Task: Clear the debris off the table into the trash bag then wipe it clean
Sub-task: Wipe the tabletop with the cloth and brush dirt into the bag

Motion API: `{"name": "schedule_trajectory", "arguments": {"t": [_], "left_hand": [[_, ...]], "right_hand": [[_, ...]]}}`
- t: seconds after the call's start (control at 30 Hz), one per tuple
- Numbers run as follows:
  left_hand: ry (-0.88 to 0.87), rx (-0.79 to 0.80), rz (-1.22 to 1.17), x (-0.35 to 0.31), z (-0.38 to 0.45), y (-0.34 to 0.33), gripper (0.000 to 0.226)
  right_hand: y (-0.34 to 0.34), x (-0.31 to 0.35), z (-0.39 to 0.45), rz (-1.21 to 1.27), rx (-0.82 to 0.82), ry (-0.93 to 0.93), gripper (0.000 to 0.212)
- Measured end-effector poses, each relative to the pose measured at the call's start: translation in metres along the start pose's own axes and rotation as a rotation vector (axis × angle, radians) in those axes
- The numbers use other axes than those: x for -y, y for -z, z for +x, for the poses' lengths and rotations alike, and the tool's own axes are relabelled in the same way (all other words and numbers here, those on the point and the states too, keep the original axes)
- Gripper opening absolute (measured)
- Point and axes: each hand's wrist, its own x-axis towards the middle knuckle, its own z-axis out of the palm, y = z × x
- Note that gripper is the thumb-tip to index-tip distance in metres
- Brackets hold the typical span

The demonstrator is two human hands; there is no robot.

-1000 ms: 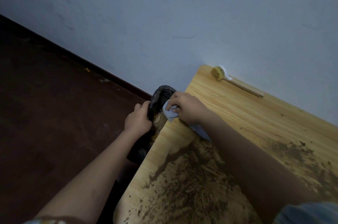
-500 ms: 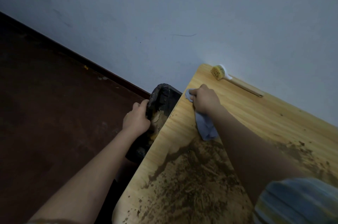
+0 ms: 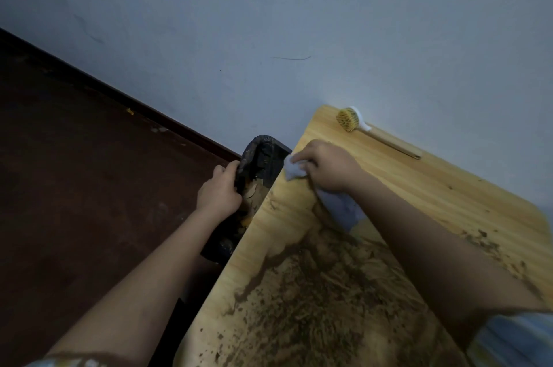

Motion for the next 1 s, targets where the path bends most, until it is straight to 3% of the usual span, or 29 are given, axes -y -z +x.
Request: {"name": "schedule_trajectory", "arguments": {"t": [0.13, 0.27, 0.63, 1.0], "left_hand": [[-0.007, 0.004, -0.004, 0.001, 0.003, -0.001, 0.058], [-0.001, 0.004, 0.001, 0.008, 0.004, -0.002, 0.06], [-0.004, -0.006, 0.024, 0.019, -0.006, -0.007, 0.059], [-0.014, -0.018, 0.024, 0.033, -0.055, -0.006, 0.06]], "right_hand": [[0.003, -0.041, 0.017, 0.022, -0.09, -0.329, 0.029], [-0.011, -0.047, 0.026, -0.011, 0.021, -0.494, 0.025], [-0.023, 0.011, 0.011, -0.187, 0.107, -0.013, 0.017], [-0.041, 0.053, -0.032, -0.164, 0.121, 0.109, 0.016]]}}
